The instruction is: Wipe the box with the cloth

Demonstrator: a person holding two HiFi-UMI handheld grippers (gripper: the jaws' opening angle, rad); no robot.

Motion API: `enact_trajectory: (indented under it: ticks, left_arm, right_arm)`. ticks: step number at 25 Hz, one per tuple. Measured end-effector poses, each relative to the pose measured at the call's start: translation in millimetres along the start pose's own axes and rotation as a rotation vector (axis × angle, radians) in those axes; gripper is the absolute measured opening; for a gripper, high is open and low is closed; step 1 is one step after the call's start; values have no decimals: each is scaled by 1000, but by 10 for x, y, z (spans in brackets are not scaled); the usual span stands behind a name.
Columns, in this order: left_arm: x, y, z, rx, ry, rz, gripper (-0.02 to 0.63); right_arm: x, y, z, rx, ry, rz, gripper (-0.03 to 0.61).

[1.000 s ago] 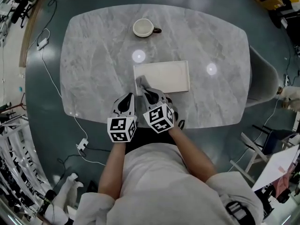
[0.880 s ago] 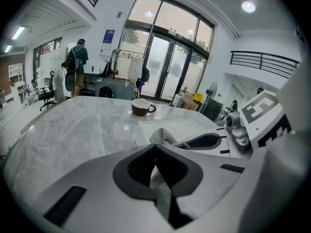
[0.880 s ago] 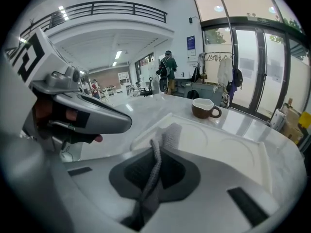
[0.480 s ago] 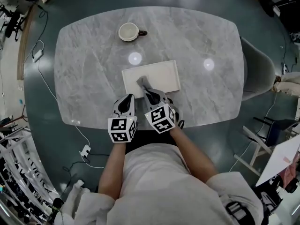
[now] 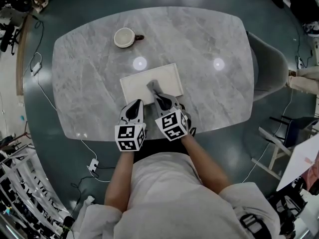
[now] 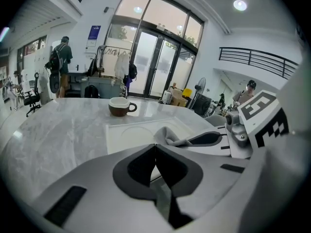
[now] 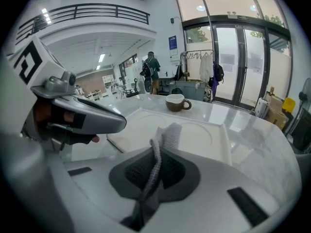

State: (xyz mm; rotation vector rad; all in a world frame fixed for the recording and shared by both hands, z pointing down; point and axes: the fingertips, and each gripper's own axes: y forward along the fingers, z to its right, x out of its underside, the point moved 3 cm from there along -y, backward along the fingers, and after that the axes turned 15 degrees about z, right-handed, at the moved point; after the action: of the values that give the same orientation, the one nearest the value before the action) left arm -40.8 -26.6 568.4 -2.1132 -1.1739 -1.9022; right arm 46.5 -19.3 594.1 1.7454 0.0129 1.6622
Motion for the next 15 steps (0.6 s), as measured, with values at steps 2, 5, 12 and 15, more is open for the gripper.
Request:
enact_trajectory:
  ticks: [2, 5, 12, 15]
  left_arm:
    - [0, 26, 52, 9, 4, -2, 23]
    - [-16, 60, 106, 22, 9, -2, 23]
    - [-11, 170, 226, 48, 12, -8, 23]
    - [-1, 208, 292, 57, 13, -11, 23]
  right_arm:
    - [14, -40, 55, 11, -2, -2, 34]
    - [17, -77, 140, 29, 1, -1, 34]
    - [52, -155, 363, 74, 11, -8, 34]
    - [82, -203, 454, 86, 8, -16, 34]
